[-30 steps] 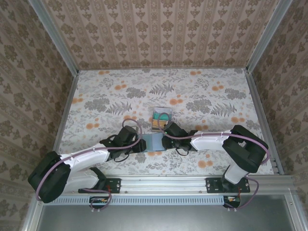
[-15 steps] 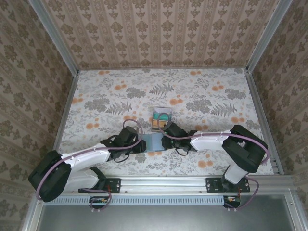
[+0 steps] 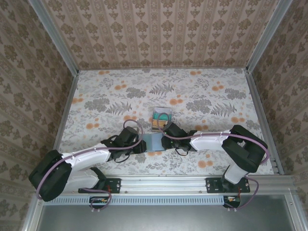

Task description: Take the credit cards out of the card holder

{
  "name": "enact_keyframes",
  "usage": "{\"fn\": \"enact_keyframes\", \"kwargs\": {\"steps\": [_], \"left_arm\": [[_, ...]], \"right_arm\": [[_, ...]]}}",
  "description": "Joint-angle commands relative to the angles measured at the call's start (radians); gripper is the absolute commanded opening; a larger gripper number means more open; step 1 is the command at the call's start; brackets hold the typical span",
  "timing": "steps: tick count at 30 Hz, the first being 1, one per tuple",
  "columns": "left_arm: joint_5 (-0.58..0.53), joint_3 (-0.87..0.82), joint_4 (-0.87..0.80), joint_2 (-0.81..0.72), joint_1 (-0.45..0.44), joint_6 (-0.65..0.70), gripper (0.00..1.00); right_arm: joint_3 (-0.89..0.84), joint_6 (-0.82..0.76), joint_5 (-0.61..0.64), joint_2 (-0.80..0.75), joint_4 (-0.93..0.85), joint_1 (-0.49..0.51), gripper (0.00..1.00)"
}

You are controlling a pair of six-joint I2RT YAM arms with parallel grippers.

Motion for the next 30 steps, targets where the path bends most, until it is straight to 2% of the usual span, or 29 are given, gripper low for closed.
{"fn": "enact_keyframes", "kwargs": {"steps": [1, 4, 8, 14, 17, 22, 30], "left_arm": [[0.043, 0.008, 0.066, 0.012, -0.010, 0.003, 0.43], [0.063, 0.010, 0.093, 0.016, -0.012, 0.004, 0.46], [0.069, 0.015, 0.108, 0.001, -0.019, 0.008, 0.55], [0.080, 0.030, 0.117, -0.004, -0.026, 0.020, 0.78], [0.083, 0.044, 0.115, -0.005, -0.038, 0.028, 0.81], [0.052, 0.079, 0.071, -0.005, -0.063, 0.046, 1.00], [0.020, 0.103, 0.026, -0.006, -0.082, 0.054, 1.00]], "right_arm": [[0.013, 0.015, -0.024, 0.030, -0.016, 0.020, 0.21], [0.013, 0.015, -0.023, 0.030, -0.015, 0.020, 0.21], [0.014, 0.015, -0.023, 0.031, -0.018, 0.021, 0.21], [0.013, 0.016, -0.020, 0.032, -0.021, 0.021, 0.21], [0.013, 0.015, -0.020, 0.030, -0.022, 0.022, 0.21], [0.013, 0.015, -0.012, 0.025, -0.029, 0.021, 0.21], [0.004, 0.018, 0.010, 0.005, -0.035, 0.022, 0.22]]}}
